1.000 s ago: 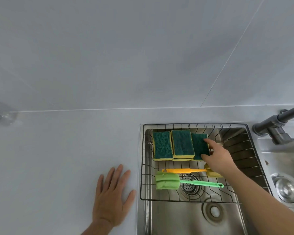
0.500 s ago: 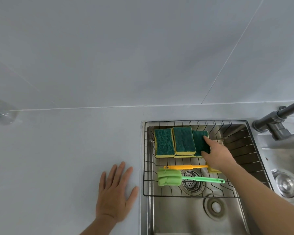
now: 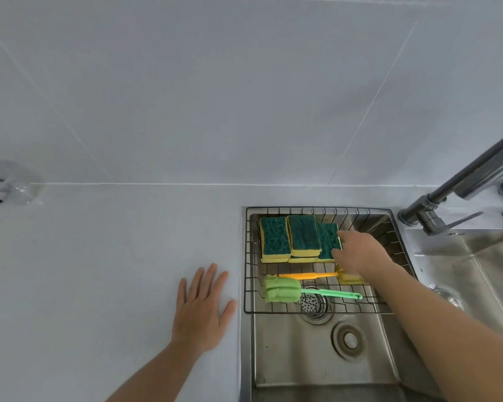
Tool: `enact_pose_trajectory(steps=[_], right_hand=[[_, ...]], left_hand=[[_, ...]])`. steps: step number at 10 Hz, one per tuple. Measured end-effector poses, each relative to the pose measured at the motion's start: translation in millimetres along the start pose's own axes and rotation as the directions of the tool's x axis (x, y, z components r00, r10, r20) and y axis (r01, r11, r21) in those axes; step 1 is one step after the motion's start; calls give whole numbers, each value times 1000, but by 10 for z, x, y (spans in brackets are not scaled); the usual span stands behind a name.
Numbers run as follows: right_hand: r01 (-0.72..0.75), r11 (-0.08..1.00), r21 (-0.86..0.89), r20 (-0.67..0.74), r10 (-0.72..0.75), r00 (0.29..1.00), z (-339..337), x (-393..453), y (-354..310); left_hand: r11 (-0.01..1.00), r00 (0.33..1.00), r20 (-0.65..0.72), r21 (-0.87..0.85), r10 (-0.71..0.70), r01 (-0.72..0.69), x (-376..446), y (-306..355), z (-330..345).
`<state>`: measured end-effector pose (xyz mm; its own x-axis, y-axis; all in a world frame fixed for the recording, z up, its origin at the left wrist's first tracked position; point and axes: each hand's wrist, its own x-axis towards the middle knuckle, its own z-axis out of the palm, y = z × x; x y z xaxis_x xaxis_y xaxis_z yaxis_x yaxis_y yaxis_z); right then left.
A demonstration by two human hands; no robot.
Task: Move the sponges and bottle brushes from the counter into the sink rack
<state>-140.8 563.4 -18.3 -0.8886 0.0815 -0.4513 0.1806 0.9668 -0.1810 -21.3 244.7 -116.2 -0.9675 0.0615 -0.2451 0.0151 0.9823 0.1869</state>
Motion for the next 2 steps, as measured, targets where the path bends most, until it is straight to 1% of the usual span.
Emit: enact_pose_trajectory(steps=[1, 2], right_hand=[[47, 998, -42, -40, -49, 998, -157, -199, -184], [128, 992, 2, -101, -127, 987, -307, -375, -360]], left_hand=[[997, 998, 61, -71, 6, -1, 15, -38, -98], [964, 992, 129, -266, 13, 22, 60, -23, -186]])
